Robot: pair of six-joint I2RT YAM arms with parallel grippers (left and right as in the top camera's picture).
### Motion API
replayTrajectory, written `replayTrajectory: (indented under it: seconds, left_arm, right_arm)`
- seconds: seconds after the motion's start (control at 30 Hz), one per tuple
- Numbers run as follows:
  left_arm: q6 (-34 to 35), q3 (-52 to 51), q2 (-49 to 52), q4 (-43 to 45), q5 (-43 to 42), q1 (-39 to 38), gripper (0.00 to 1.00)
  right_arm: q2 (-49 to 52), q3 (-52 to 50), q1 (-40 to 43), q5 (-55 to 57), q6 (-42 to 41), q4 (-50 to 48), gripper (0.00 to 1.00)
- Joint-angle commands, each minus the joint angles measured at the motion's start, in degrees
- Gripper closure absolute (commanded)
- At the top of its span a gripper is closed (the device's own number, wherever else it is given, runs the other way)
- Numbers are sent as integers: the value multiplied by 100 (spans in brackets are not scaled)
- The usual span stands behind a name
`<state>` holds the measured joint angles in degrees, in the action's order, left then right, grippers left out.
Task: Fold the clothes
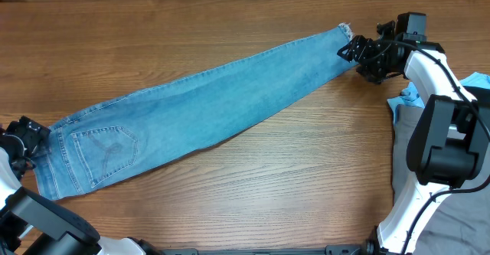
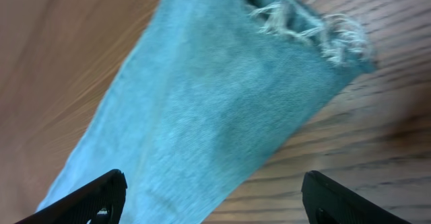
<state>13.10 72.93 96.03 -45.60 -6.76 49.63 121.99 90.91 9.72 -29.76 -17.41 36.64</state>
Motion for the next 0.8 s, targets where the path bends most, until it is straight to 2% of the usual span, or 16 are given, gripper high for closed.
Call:
replayTrajectory:
  seconds: [0.0, 0.2, 0.4, 0.47, 0.5, 0.53, 0.57, 0.67, 0.77]
  left_arm:
    - [-597, 140, 24, 162, 127, 22, 13]
    - [-994, 114, 50, 431, 129, 22, 18]
    - [-1187, 105, 376, 68, 72, 22, 26]
    - [-1189, 105, 531, 107, 122, 24, 46]
    - [-1187, 105, 616, 142, 170, 24, 63]
    - [-1178, 105, 728, 197, 243, 24, 75]
    - [-1154, 105, 826, 219, 310, 24, 96]
    - [-586, 105, 1091, 212, 826, 42, 96]
    - [-317, 105, 1200, 256, 1010, 96, 96]
  right_arm:
    - [-459, 144, 15, -387, 186, 17, 13]
    - [-564, 144, 15, -468, 184, 247, 13]
    - [-564, 142, 13, -466, 181, 372, 14]
    - [-564, 142, 13, -468, 179, 380, 14]
    - [-564, 142, 13, -468, 179, 407, 14]
    - [-564, 142, 13, -468, 181, 442, 14]
    - [-564, 142, 13, -466, 181, 509, 14]
    - [-564, 142, 15, -459, 203, 684, 14]
    - [-564, 142, 15, -461, 247, 765, 14]
